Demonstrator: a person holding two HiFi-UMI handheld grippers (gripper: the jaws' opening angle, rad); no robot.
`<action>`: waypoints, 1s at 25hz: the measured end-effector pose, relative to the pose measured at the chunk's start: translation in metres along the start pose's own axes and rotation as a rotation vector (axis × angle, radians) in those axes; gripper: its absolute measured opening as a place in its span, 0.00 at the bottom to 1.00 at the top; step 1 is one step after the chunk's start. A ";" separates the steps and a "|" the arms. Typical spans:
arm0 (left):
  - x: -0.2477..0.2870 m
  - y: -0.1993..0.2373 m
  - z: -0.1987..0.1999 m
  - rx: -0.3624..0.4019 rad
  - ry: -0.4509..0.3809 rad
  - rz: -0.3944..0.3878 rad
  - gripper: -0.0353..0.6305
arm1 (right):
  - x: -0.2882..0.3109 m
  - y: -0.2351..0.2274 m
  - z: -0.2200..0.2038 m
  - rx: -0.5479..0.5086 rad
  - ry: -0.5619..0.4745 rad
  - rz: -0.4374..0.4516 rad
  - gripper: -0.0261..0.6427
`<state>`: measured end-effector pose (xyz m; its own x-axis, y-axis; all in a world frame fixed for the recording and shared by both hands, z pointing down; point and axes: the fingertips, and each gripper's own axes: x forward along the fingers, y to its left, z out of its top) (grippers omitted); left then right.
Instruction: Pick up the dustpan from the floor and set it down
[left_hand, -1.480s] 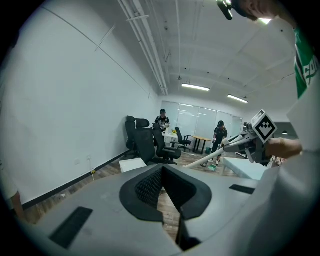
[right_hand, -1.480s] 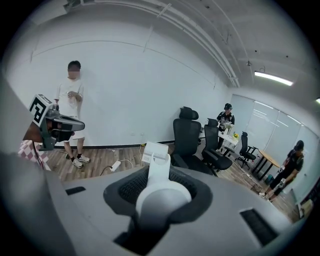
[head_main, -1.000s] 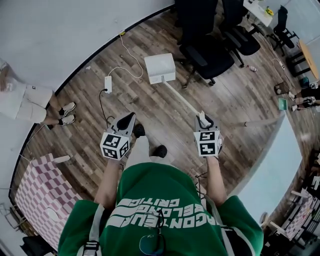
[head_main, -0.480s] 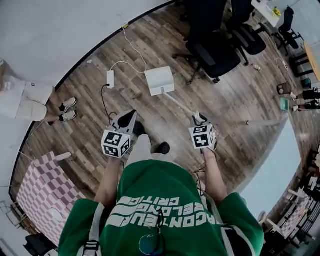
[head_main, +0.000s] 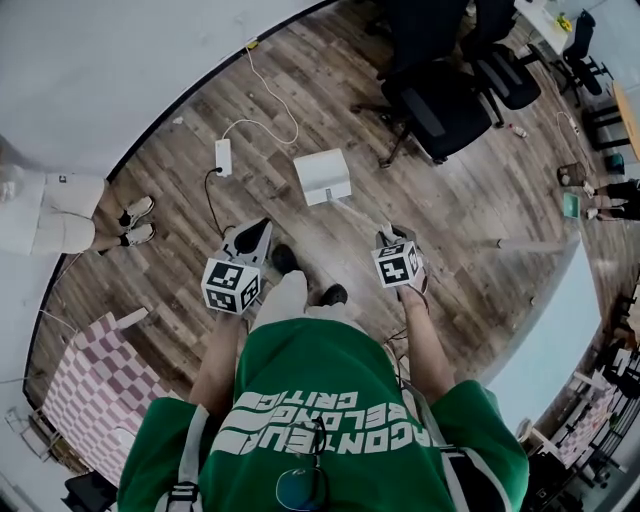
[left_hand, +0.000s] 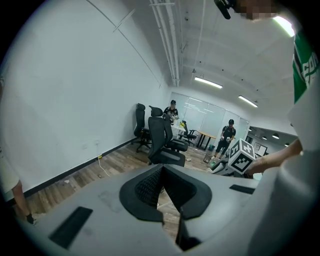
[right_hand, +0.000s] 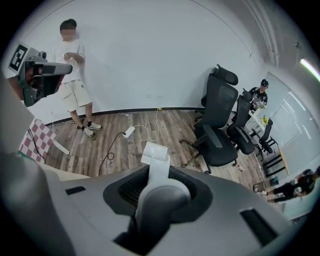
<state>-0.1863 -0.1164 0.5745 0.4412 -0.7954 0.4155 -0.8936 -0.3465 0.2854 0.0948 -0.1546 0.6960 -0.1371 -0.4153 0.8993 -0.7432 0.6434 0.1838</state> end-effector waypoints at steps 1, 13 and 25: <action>0.003 0.006 0.001 -0.002 0.002 -0.002 0.04 | 0.008 0.002 0.003 -0.002 0.010 0.005 0.22; 0.019 0.060 0.009 -0.022 0.023 -0.024 0.04 | 0.090 0.026 0.035 -0.022 0.123 0.042 0.22; 0.025 0.106 0.018 -0.036 0.024 -0.014 0.04 | 0.155 0.043 0.054 0.001 0.221 0.070 0.22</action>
<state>-0.2712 -0.1815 0.5996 0.4560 -0.7784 0.4314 -0.8838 -0.3390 0.3225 0.0066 -0.2260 0.8217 -0.0413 -0.2187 0.9749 -0.7377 0.6647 0.1179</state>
